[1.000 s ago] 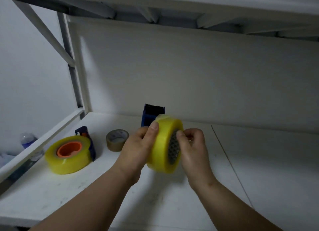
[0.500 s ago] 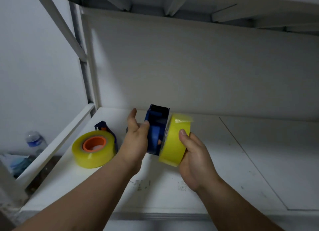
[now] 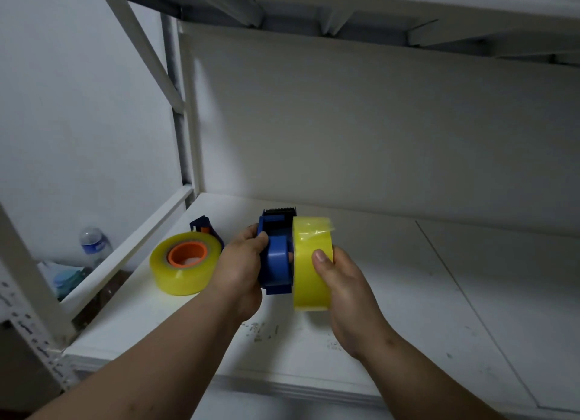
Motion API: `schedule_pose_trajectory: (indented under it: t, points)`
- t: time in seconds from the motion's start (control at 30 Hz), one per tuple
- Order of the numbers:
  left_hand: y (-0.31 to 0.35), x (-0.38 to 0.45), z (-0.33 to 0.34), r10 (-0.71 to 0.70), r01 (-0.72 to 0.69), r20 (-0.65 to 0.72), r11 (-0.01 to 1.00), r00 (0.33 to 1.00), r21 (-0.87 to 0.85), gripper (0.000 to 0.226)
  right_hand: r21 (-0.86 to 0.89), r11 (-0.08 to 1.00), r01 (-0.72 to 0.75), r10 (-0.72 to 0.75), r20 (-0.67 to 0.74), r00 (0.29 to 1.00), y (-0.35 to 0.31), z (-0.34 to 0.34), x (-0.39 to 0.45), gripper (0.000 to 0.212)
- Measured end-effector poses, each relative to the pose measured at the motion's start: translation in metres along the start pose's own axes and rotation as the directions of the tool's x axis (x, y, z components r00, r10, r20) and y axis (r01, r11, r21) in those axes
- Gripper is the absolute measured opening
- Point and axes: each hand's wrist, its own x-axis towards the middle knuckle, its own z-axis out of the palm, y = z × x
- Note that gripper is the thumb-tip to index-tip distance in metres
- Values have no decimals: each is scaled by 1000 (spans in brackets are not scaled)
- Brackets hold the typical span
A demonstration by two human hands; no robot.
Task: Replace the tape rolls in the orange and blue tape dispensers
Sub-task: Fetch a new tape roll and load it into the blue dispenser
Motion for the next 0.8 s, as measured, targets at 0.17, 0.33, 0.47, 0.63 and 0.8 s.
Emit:
schedule_pose_trajectory:
  t: [0.17, 0.33, 0.47, 0.63, 0.8]
  points:
    - [-3, -7, 8, 29, -30, 21, 999, 999, 18, 27, -197, 975, 104, -107, -3, 994, -2, 0, -11, 37]
    - [-5, -19, 15, 83, -84, 33, 996, 996, 27, 35, -454, 866, 212, -263, -52, 964, 3, 5, -22, 53]
    - [-6, -22, 14, 106, -110, 48, 990, 993, 85, 39, -566, 791, 234, -316, -50, 947, 7, 13, -23, 58]
    - [3, -18, 3, 95, -99, 74, 994, 993, 40, 37, -607, 756, 245, -305, 5, 952, 9, 29, -17, 51]
    - [22, -1, -36, -54, 56, 17, 990, 998, -131, 33, -745, 547, 381, -355, 205, 912, 10, 56, -12, 48]
